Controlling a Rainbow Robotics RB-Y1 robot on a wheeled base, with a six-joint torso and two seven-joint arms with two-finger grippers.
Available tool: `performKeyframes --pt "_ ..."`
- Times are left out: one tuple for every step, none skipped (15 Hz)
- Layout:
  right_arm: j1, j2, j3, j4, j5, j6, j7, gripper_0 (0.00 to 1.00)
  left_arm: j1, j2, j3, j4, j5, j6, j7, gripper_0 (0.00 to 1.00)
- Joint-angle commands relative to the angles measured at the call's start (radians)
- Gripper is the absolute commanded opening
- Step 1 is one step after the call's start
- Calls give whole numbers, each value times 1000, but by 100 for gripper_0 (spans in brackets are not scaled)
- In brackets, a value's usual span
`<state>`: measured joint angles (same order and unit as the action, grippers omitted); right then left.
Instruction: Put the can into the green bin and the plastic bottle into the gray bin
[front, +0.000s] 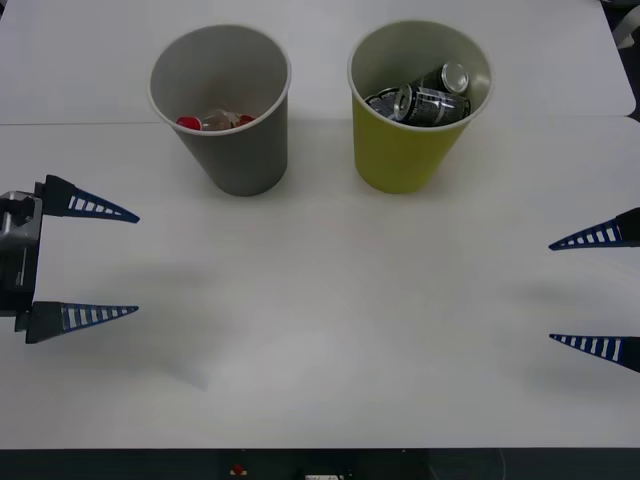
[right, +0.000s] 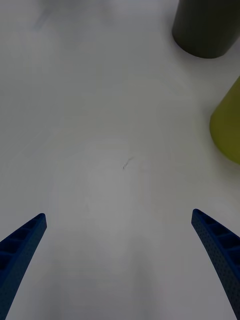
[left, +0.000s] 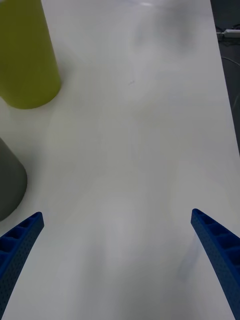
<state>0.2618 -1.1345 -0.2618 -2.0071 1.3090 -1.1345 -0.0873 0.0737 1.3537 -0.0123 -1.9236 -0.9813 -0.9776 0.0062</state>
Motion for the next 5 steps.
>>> performKeyframes --pt "0 0 0 0 0 0 0 100 15 -48 5 -12 -36 0 -2 100" --pt "0 0 0 0 0 0 0 100 17 -54 5 -14 -37 0 0 100" --pt "0 0 0 0 0 0 0 100 18 -54 5 -20 -37 0 -2 100" --pt "0 0 0 0 0 0 0 100 18 -53 5 -21 -37 -1 -2 100" --pt "0 0 0 0 0 0 0 100 18 -53 5 -21 -36 -1 -3 100"
